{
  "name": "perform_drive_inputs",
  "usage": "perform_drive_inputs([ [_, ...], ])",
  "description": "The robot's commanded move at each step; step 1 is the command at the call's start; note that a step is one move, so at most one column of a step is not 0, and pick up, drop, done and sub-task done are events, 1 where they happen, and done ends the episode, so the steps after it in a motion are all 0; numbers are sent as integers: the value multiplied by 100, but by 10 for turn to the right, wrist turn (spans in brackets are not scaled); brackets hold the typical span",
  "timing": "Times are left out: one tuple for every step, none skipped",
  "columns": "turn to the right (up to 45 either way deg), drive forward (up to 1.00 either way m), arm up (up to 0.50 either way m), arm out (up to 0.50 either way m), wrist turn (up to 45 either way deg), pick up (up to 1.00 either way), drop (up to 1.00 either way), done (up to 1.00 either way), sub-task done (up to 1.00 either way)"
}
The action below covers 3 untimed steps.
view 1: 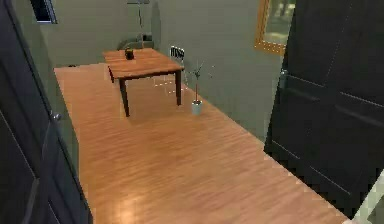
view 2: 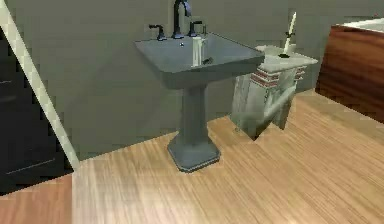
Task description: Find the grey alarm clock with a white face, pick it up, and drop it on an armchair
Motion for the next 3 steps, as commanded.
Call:
perform_drive_inputs([
  [450,0,0,0,0,0,0,0,0],
  [150,0,0,0,0,0,0,0,0],
  [0,20,0,0,0,0,0,0,0],
])
